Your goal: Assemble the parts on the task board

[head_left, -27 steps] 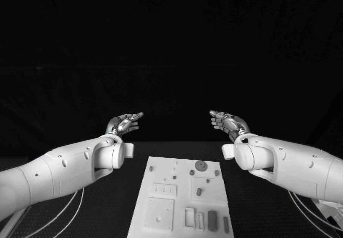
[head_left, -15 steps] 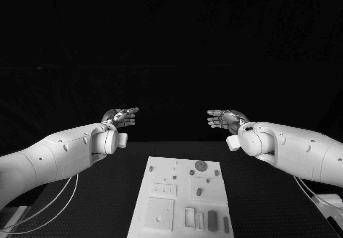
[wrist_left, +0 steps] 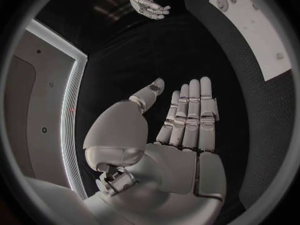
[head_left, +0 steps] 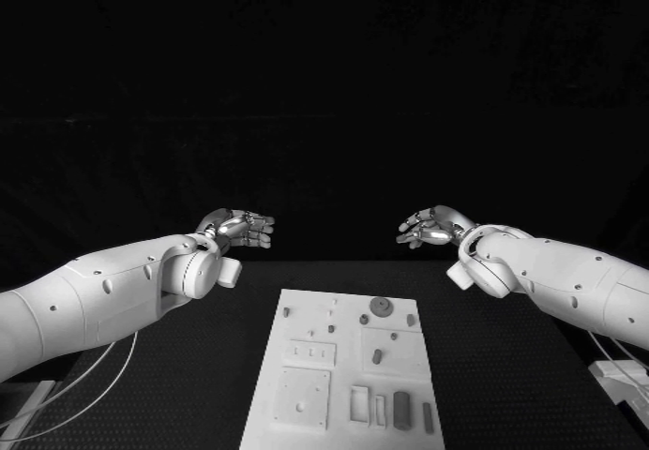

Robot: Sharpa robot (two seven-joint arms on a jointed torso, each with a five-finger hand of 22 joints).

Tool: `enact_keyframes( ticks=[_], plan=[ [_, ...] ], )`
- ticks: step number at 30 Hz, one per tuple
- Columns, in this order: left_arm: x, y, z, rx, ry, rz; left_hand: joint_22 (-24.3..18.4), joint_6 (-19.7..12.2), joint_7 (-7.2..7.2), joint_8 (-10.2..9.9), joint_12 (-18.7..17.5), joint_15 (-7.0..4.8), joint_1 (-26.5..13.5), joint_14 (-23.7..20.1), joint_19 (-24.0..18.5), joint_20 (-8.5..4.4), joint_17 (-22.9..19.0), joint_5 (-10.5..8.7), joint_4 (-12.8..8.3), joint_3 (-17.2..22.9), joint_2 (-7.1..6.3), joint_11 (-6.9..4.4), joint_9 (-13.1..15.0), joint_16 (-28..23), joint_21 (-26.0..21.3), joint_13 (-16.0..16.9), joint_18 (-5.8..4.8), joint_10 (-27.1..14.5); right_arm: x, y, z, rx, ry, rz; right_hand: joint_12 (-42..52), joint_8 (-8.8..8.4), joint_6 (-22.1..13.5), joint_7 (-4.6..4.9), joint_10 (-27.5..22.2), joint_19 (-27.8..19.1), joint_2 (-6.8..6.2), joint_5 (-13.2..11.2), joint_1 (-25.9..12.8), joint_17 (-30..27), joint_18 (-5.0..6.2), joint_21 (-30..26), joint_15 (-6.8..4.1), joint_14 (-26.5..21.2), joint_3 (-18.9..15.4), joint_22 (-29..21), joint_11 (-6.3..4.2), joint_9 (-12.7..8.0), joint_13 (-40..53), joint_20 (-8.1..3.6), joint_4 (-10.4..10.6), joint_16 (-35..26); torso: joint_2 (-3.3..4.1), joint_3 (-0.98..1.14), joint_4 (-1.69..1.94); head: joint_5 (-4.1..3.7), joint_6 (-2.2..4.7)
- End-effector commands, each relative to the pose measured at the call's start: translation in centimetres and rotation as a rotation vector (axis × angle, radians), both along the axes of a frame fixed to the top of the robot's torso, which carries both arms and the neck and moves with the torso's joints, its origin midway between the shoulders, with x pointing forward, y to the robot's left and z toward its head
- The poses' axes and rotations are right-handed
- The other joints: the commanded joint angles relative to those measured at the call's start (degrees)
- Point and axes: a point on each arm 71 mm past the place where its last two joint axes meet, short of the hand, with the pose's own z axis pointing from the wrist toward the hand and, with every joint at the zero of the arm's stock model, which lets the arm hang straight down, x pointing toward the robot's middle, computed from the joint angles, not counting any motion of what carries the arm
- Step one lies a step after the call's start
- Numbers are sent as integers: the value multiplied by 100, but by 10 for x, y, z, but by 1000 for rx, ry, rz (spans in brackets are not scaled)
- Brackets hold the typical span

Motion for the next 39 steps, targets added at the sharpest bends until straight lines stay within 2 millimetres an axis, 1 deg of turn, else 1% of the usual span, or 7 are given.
enact_keyframes(
  ticks=[1,10,19,20,24,32,39],
  plan=[
    [-6,-10,2,7,-17,-102,67,111,16,39,65,-98,68,233,218,-87,106,31,-31,8,11,-23,-19,118,119,36,133,199,-2,5,1,-258,-92,103,159,123,541,61,686,1136,-67,22,273,298,386,332,-471,1084,-38,-44,-226,28,49,-76,-52,451,104,8,59,-31,1],
    [-23,-16,5,-12,-16,-150,183,241,42,-7,13,-217,40,456,422,-213,334,28,-39,1,-37,-72,-94,207,244,65,116,386,-14,27,0,-500,-171,240,386,-26,738,-19,1638,2336,-166,17,371,837,418,928,-935,1975,-262,143,-599,-37,259,-499,-48,1023,317,18,121,-113,24],
    [-36,-21,7,-30,-9,-180,200,250,48,-42,-40,-207,-11,434,396,-234,392,28,-28,-7,-53,-67,-127,164,229,65,82,399,-27,51,-14,-623,-175,325,1581,-179,1005,-316,2372,3109,-353,26,402,2075,418,2150,-1393,2365,-600,176,-964,-55,1747,-988,-40,2713,534,47,171,-149,45],
    [-38,-22,7,-33,-8,-186,203,249,49,-48,-47,-206,-19,433,394,-237,400,28,-26,-9,-56,-66,-131,160,228,65,78,399,-29,53,-17,-629,-171,330,1972,-257,1068,-325,1894,3025,-323,32,402,2459,407,2581,-1393,2050,-623,171,-991,-56,2456,-1091,-29,3195,558,51,181,-150,43],
    [-44,-26,8,-42,-3,-205,210,242,56,-67,-75,-202,-40,424,382,-247,426,28,-25,-11,-66,-61,-147,138,219,64,63,399,-34,57,-24,-638,-179,334,2834,-274,1224,-399,1892,2963,-318,3,423,2752,418,3236,-1457,2198,-591,174,-1031,-6,3517,-1129,-25,3845,639,64,206,-156,38],
    [-48,-31,9,-49,1,-221,219,228,65,-91,-104,-201,-57,424,378,-259,456,28,-25,-12,-76,-56,-164,118,214,64,50,401,-42,64,-34,-650,-162,365,4820,-436,1267,-293,479,2641,-299,14,500,3173,418,3973,-1296,2075,-535,137,-905,18,5615,-1163,-36,4999,755,82,234,-172,13],
    [-48,-31,9,-49,1,-220,223,227,69,-103,-125,-195,-67,412,363,-265,477,28,-26,-10,-79,-54,-174,92,202,66,35,406,-43,69,-38,-676,-170,373,5673,-516,1284,-246,405,2717,-326,18,389,3181,418,4300,-1282,2071,-457,132,-873,51,6083,-1254,-35,5390,842,87,237,-184,22]
  ],
)
